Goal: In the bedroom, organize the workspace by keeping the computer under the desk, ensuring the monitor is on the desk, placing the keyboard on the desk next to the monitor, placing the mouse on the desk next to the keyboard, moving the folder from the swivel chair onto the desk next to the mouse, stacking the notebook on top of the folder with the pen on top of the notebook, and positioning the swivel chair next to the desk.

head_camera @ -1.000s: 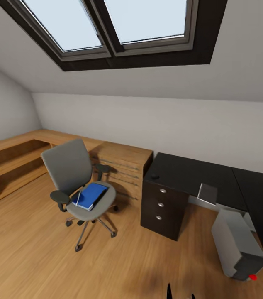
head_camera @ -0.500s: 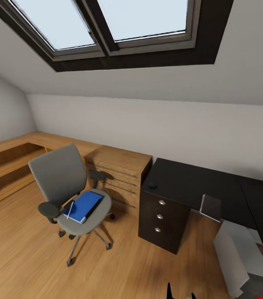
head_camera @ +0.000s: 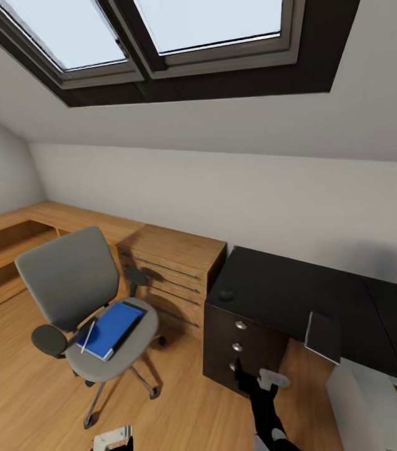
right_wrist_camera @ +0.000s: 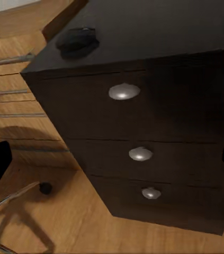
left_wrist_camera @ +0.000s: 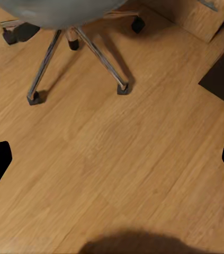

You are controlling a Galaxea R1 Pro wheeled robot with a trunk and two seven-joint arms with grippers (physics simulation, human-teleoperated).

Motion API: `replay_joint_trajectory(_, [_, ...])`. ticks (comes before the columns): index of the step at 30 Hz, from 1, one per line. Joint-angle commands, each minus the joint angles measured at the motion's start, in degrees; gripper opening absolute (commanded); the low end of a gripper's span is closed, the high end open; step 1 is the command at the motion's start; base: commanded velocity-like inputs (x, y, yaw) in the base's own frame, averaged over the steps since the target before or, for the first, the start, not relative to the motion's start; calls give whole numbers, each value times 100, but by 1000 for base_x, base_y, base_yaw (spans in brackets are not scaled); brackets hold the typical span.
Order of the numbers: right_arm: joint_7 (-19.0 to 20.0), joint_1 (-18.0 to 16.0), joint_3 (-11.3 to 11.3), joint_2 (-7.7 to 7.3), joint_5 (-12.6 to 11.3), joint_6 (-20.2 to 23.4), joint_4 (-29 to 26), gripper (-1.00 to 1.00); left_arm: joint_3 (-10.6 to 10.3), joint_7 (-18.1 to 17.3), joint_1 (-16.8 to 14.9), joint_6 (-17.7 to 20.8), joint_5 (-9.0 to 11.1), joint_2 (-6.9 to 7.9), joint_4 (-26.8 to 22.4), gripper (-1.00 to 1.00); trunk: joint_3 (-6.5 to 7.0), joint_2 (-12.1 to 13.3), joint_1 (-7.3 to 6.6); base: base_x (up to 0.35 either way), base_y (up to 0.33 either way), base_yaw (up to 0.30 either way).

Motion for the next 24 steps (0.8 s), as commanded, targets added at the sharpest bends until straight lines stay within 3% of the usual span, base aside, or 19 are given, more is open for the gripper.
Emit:
replay_joint_trajectory(1, [-391, -178, 42, -16, 189, 653, -301, 100, -6, 53, 1, 687, 43, 7, -726, 100, -10, -6, 5, 322, -132, 0])
replay_joint_trajectory(5, [-1275, -373, 38, -11, 905, 2301, -1210, 100, 127, 62, 1, 1843, 52, -18, -2160, 100, -10, -6, 5, 322, -133, 0])
replay_joint_trajectory(6, [-2047, -600, 3, -22, 1271, 3933, -1801, 100, 187, 66, 1, 2376, 59, -130, -3012, 100, -10, -6, 5, 322, -135, 0])
replay_joint_trajectory(7, [-2106, -658, -7, -20, 1280, 4095, -1819, 100, 209, 70, 1, 2418, 58, -170, -3070, 100, -10, -6, 5, 322, -135, 0])
replay_joint_trajectory(8, [-2151, -694, -21, -18, 1280, 4122, -1796, 100, 230, 82, 1, 2444, 61, -202, -3070, 100, -10, -6, 5, 322, -135, 0])
replay_joint_trajectory(9, [-2245, -736, -46, -3, 1209, 3535, -1696, 100, 251, 127, 1, 2438, 27, -368, -2703, 100, -10, -6, 5, 322, -134, 0])
replay_joint_trajectory(11, [-2278, -736, -51, -1, 1117, 3319, -1677, 100, 269, 140, 1, 2433, 23, -413, -2600, 100, -10, -6, 5, 322, -128, 0])
replay_joint_trajectory(18, [-2277, -717, -39, 23, 1026, 3152, -1658, 100, 344, 153, 1, 2424, 22, -449, -2693, 100, -10, -6, 5, 323, -37, 0])
replay_joint_trajectory(24, [-2268, -710, -37, 39, 1021, 3109, -1649, 100, 409, 152, 1, 2431, 29, -445, -2762, 100, -10, -6, 5, 324, 125, 0])
